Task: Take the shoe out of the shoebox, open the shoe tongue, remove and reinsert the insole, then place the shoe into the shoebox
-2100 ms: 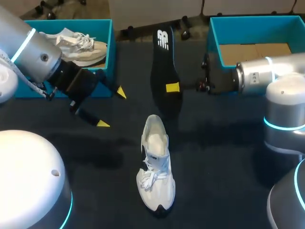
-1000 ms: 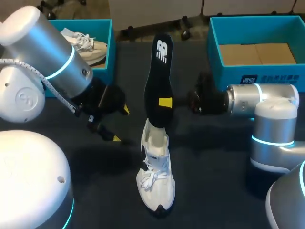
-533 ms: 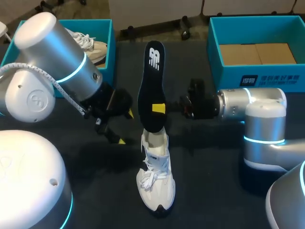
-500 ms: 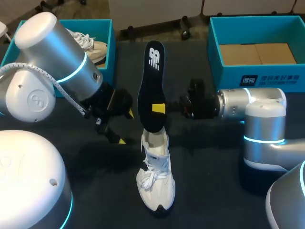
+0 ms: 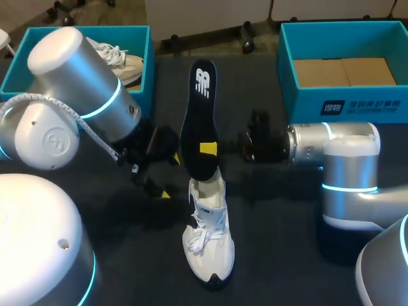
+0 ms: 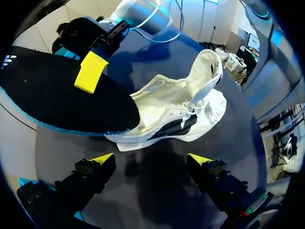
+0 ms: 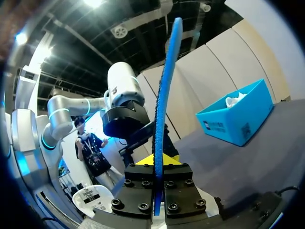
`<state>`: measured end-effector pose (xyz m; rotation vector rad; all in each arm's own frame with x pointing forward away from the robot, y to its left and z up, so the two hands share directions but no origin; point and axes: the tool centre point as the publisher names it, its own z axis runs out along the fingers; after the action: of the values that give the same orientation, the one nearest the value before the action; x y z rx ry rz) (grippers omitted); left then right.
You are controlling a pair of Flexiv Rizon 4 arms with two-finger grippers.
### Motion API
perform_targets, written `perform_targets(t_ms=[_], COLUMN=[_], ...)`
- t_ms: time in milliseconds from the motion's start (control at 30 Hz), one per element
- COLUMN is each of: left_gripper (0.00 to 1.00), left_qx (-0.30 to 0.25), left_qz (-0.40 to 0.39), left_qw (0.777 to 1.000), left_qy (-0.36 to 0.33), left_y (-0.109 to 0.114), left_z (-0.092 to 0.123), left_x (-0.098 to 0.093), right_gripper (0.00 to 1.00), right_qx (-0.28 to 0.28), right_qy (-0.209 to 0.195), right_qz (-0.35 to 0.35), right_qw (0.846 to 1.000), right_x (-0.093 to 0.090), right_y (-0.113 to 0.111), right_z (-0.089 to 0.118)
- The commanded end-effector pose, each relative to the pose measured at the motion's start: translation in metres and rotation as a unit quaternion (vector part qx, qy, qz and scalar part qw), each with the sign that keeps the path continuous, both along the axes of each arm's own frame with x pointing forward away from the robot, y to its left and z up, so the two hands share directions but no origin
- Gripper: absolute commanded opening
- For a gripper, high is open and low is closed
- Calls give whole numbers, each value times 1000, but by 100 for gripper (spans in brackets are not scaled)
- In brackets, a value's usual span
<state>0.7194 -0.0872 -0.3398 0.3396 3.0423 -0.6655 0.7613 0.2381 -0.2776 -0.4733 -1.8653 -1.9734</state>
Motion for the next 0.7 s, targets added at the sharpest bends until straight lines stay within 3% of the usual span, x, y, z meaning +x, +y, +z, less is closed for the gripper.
perform_targets(t_ms=[33,700], left_gripper=[100,100], left_qx=[5,29], left_qz=[-1,10], left_qw=[1000,1000], left_qy=[5,5], left_y=[-5,-14], left_z=[-8,-22], left_x=[5,9], right_gripper=[0,0], right_qx=[3,-2], right_qy=[0,2], right_qz=[-14,-26], right_qw=[1000,1000], right_x=[-8,-8], right_y=[3,-9], right_z=[-3,-19])
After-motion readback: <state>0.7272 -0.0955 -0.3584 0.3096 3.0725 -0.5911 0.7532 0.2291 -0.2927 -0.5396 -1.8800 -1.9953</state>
